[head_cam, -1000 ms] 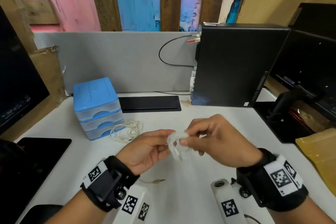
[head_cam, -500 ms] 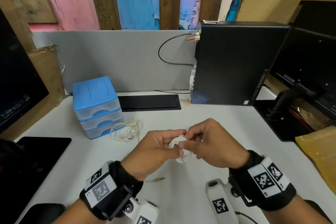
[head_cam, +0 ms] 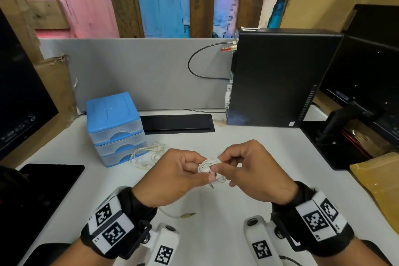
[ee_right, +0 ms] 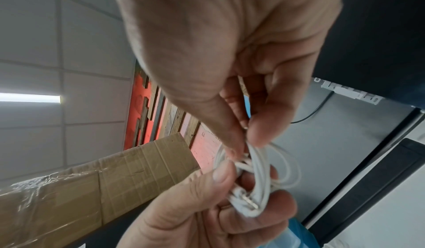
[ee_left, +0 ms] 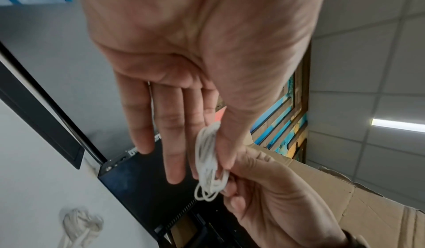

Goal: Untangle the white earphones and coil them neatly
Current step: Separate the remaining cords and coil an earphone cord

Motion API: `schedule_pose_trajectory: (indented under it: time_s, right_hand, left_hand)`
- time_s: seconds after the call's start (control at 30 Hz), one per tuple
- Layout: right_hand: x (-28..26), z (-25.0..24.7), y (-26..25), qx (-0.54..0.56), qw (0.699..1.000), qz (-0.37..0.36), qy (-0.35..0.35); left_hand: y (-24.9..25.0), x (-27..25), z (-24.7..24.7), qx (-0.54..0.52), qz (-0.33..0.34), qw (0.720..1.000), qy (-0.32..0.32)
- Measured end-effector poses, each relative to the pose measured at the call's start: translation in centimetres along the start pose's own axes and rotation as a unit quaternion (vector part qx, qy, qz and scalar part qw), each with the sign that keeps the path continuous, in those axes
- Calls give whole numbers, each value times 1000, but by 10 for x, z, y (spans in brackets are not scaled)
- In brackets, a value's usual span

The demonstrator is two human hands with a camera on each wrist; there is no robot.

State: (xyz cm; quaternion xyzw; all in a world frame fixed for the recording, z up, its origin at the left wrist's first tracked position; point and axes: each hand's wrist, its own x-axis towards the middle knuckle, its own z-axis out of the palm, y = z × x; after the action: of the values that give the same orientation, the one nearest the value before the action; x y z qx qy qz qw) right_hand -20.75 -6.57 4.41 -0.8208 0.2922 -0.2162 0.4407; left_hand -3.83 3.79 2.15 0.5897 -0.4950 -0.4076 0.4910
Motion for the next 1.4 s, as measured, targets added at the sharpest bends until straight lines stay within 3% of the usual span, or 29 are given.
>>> schedule_pose_trajectory:
  time_s: [0.3, 0.5, 0.77, 0.97, 1.2, 1.33, 1.4]
  right_hand:
    - [-1, 7, 2, 44, 998, -14, 49]
    - [-1, 0, -1, 34, 997, -65, 20]
    - [-4, -1, -3, 65, 995, -71, -7]
    - [-6, -12, -7, 70, 992, -82, -72]
    - [-11, -21, -14, 124, 969, -88, -195]
    - [-7, -16, -12, 105, 984, -93, -112]
    - [-8, -12, -12, 88, 988, -93, -83]
  left_hand:
    - [7, -2, -4, 35, 20, 999, 6]
    - [15, -6, -6, 61, 42, 997, 25]
    - [16, -4, -15, 103, 97, 990, 11]
    - [12, -2, -18, 88, 105, 990, 14]
    - [13, -5, -19, 14, 68, 996, -53]
    - [9, -4, -17, -10, 89, 994, -60]
    - [9, -4, -10, -65, 68, 993, -69]
